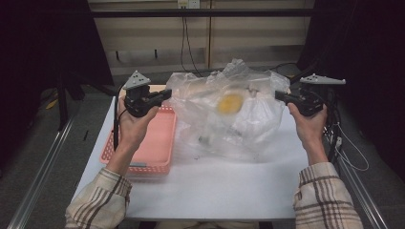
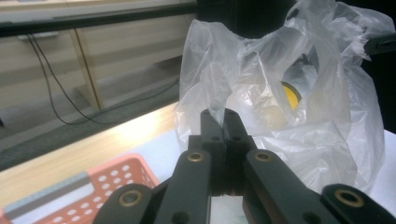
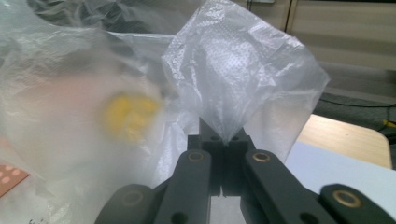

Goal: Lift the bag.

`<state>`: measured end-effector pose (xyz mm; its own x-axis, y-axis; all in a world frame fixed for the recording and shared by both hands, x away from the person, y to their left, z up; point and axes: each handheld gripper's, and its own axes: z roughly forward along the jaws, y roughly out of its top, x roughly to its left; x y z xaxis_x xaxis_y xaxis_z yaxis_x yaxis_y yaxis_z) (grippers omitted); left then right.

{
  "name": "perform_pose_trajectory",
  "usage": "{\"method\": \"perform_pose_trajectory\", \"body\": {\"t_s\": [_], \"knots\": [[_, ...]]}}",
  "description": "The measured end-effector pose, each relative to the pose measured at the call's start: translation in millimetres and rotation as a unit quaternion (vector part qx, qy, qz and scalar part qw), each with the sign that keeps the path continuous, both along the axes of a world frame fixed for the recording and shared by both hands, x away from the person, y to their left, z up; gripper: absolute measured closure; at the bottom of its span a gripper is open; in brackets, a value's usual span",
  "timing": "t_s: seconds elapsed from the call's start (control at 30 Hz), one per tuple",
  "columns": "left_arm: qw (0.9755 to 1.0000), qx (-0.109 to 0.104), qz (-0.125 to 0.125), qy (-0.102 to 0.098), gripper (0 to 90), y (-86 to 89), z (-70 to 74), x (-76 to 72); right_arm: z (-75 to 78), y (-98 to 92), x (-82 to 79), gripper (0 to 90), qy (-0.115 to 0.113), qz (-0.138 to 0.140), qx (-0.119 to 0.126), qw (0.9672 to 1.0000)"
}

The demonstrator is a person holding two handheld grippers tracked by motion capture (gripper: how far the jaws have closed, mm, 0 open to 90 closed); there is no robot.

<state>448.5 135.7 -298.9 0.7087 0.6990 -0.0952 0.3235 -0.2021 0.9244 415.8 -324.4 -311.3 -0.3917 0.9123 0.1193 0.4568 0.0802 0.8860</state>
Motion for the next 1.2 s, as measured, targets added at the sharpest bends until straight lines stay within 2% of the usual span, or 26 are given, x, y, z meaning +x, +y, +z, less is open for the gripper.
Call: {"method": "perform_pose_trajectory", "body": {"t_s": [0.07, 0.17, 0.23, 0.3, 0.37, 0.5, 0.57, 0.73, 0.87, 0.93, 1.17, 1.2], "knots": [[1.0, -0.007, -0.005, 0.004, 89.9, -0.6, -1.9, 0.5, -1.6, 2.2, -0.7, 88.7, -0.002, 0.004, 0.002, 1.0], [0.9998, -0.013, -0.011, 0.005, 88.3, -2.5, -2.1, -0.7, -0.2, 6.6, -2.5, 80.2, -0.009, 0.006, -0.001, 0.9999], [0.9998, -0.016, -0.013, 0.002, 82.7, -2.9, -0.1, -2.6, 1.3, 8.0, -4.1, 76.4, -0.013, 0.002, -0.007, 0.9999], [0.9997, -0.017, -0.018, -0.004, 81.8, -4.2, 2.5, -5.3, 2.9, 7.1, -6.7, 70.7, -0.016, 0.002, -0.007, 0.9998], [0.9997, -0.015, -0.019, -0.01, 72.6, -5.6, 4.1, -7.1, 4.5, 5.5, -9.6, 61.6, -0.021, -0.008, -0.007, 0.9997], [0.9997, -0.015, -0.014, -0.014, 57.4, -6.1, 7.6, -8.1, 5.7, 1.9, -15.2, 50.3, -0.024, -0.014, -0.005, 0.9996], [0.9996, -0.018, -0.013, -0.019, 45.5, -6.5, 10.9, -9.3, 6.1, 1.2, -18.7, 48.0, -0.025, -0.016, -0.011, 0.9995], [0.9993, -0.025, -0.008, -0.028, 26.8, -8.1, 21.2, -13.9, 10.1, -0.8, -26.5, 38.8, -0.037, -0.012, -0.009, 0.9992], [0.9984, -0.036, -0.008, -0.042, 18.8, -8.2, 32.4, -20.2, 14.1, -2.5, -32.0, 31.6, -0.045, -0.014, -0.011, 0.9988], [0.9979, -0.042, -0.007, -0.048, 15.5, -7.0, 37.5, -23.4, 15.1, -4.1, -34.6, 26.3, -0.041, -0.02, -0.012, 0.9989], [0.9962, -0.062, -0.002, -0.06, 8.8, 3.4, 53.5, -36.8, 11.9, -8.6, -44.5, 19.3, -0.039, -0.032, -0.028, 0.9983], [0.9964, -0.056, -0.002, -0.064, 8.2, 4.2, 56.2, -40.8, 11.1, -8.1, -45.8, 18.4, -0.039, -0.033, -0.027, 0.9983]]}}
